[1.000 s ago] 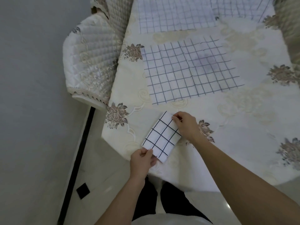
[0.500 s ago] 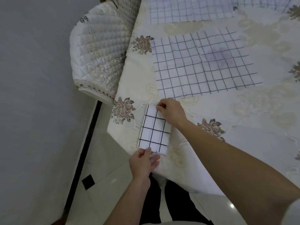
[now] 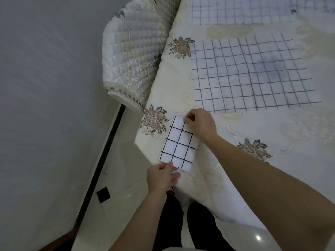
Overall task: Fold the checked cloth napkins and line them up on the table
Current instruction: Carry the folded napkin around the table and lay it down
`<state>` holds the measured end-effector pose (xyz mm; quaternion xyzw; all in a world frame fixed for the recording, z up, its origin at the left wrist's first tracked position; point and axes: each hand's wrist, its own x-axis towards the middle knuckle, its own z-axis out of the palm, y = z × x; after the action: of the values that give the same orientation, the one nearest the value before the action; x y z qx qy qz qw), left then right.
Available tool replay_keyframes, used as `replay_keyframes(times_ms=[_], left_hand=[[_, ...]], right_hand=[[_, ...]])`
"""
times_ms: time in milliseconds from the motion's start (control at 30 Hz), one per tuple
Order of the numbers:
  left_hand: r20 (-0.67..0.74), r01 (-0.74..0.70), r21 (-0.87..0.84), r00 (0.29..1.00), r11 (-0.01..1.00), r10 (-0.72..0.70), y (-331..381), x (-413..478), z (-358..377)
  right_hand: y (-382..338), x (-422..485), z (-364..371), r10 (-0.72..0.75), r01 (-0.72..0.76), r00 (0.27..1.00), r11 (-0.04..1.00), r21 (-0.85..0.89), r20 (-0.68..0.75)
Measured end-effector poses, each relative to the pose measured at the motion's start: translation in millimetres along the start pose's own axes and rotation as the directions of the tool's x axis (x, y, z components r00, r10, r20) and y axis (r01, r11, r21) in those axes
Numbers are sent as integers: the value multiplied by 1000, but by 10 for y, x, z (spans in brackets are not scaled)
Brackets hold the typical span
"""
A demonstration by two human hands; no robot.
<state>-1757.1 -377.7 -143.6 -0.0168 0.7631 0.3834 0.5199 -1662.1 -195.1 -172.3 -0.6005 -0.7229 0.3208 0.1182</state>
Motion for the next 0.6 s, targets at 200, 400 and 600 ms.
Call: replay_keyframes(times_ms=[200, 400, 600], left_hand=[[20, -62, 200, 998, 978, 59, 36, 45, -69], [-1, -88, 430, 995, 898, 98, 93, 78, -110], [20, -196, 567, 974, 800, 225, 208, 6, -216]], right_hand=[[5, -2, 36, 14, -14, 1000, 1000, -6, -22], [-13, -41, 38, -4, -13, 994, 989, -145, -113], [10, -112, -240, -29, 10, 992, 988, -157, -121]])
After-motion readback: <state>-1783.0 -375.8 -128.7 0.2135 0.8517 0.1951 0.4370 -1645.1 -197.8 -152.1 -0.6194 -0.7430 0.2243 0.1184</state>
